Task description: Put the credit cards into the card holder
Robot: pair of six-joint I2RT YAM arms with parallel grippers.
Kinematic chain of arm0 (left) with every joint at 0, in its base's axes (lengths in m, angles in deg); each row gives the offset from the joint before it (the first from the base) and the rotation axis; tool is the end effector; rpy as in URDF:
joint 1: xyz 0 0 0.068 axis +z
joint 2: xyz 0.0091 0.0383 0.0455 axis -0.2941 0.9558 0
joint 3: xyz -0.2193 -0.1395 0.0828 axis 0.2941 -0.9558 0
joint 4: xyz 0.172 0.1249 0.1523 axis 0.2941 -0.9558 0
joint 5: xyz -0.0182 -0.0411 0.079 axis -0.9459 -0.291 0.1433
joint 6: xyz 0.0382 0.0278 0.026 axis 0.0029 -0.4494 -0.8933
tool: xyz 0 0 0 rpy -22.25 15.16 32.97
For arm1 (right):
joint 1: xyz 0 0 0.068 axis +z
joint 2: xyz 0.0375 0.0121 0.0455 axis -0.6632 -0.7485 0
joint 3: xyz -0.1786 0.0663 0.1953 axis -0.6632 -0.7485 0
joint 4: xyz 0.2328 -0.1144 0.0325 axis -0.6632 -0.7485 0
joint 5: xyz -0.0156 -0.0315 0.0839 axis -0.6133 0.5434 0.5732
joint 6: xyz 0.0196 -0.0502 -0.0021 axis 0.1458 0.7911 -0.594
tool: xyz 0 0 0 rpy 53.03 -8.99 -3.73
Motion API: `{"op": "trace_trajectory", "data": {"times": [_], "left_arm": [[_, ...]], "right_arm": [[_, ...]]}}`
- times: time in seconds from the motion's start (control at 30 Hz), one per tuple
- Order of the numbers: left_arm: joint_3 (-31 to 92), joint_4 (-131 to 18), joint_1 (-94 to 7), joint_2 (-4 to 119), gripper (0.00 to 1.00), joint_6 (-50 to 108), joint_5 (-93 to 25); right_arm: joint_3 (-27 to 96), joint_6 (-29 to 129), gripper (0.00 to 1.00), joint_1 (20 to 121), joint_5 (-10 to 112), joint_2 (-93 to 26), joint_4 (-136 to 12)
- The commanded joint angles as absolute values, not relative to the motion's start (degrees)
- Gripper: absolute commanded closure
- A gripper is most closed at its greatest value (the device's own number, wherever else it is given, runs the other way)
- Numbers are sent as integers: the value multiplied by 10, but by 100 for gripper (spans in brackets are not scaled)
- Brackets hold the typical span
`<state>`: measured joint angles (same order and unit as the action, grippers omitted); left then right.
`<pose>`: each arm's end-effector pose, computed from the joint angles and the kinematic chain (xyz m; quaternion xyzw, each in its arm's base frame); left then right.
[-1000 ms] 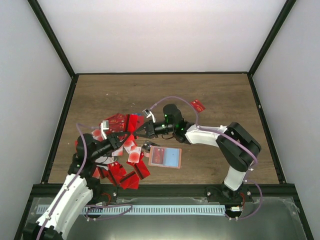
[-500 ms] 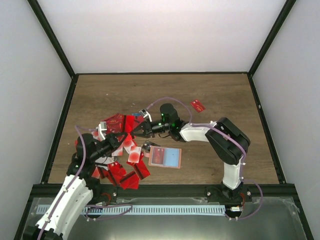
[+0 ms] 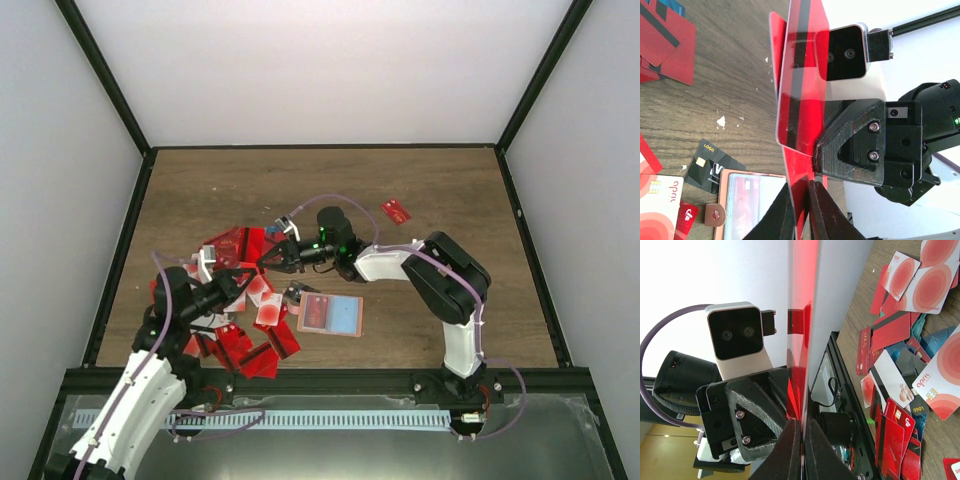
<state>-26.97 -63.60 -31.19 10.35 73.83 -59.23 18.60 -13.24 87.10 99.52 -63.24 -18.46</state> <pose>0.1294 -0.0529 0.2052 -0.1276 0.7875 -0.5144 0.3146 0.2649 0.3121 0.1943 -0.1603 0.7167 0.6787 0.0095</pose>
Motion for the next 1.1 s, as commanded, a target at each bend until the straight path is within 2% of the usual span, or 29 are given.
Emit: {"op": "trace_trajectory", "data": {"times": [0.0, 0.1, 0.13, 0.2, 0.3, 0.53, 0.63, 0.77, 0.8, 0.93, 1.07], "left_arm": [[-252, -634, -314, 99, 93, 726, -601], [-247, -649, -314, 96, 96, 724, -593], [-241, -663, -314, 92, 96, 723, -585], [-215, -736, -314, 81, 96, 715, -541], [-145, -895, -314, 71, 96, 699, -439], [-82, -1051, -313, 77, 96, 701, -318], [-93, -1031, -313, 87, 96, 696, -332], [-132, -918, -315, 86, 96, 693, -455], [-135, -883, -320, 88, 96, 688, -489], [-140, -840, -342, 117, 96, 677, -527], [-150, -772, -418, 177, 96, 675, -539]], "right_arm": [[191, -137, 97, 870, 993, -635, -166], [191, -135, 95, 870, 995, -634, -165], [193, -132, 91, 870, 994, -635, -168], [199, -121, 72, 870, 989, -638, -197], [202, -100, 59, 870, 974, -644, -238], [214, -56, 48, 870, 949, -649, -327], [210, -13, 45, 870, 928, -627, -378], [186, 72, 38, 869, 866, -559, -481], [149, 122, 34, 862, 819, -489, -541], [71, 165, 29, 839, 752, -383, -602], [-6, 184, 25, 821, 675, -275, -666]]}}
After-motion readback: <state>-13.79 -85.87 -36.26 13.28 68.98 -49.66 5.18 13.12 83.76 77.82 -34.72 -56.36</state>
